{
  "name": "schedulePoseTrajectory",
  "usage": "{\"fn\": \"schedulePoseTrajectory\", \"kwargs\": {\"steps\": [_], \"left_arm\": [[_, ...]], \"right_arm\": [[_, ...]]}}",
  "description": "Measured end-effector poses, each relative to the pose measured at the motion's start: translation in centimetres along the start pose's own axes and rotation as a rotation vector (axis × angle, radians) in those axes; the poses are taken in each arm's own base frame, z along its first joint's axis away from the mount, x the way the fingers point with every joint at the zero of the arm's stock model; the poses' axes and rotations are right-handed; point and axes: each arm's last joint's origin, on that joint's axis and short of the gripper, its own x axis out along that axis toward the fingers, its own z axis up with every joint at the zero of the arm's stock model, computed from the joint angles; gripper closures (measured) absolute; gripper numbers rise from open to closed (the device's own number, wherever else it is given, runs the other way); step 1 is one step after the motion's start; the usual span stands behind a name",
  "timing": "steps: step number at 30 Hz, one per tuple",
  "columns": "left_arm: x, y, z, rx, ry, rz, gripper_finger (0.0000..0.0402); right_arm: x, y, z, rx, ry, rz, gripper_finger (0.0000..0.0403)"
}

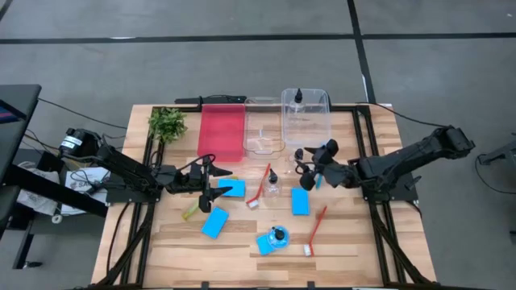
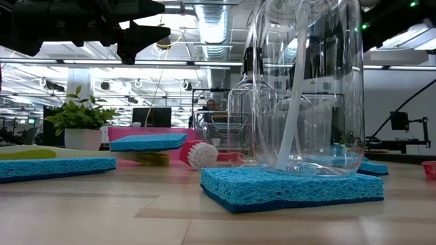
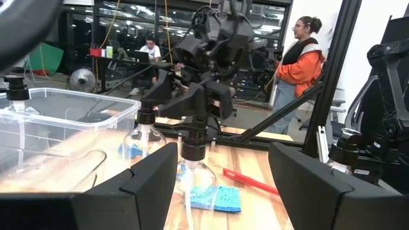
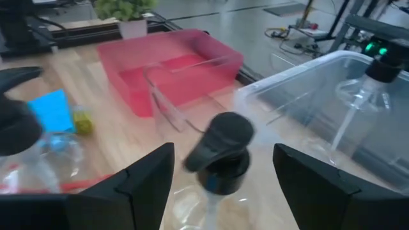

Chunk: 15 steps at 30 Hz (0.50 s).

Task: Pick & Place Kitchen Sink Supplies
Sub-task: Put the top soap dispenser into the right transparent bin

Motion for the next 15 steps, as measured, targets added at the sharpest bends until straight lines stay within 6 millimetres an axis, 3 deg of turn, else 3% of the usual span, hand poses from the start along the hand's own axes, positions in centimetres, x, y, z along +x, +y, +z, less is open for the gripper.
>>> {"fn": "schedulePoseTrajectory", "kwargs": {"steps": [15], "left_arm": [[0.00, 0.00, 0.00, 0.000, 0.000, 0.000, 0.0153]], "right_arm": [[0.58, -0.49, 0.41, 0.036, -0.017, -0.030, 0.0143]]}}
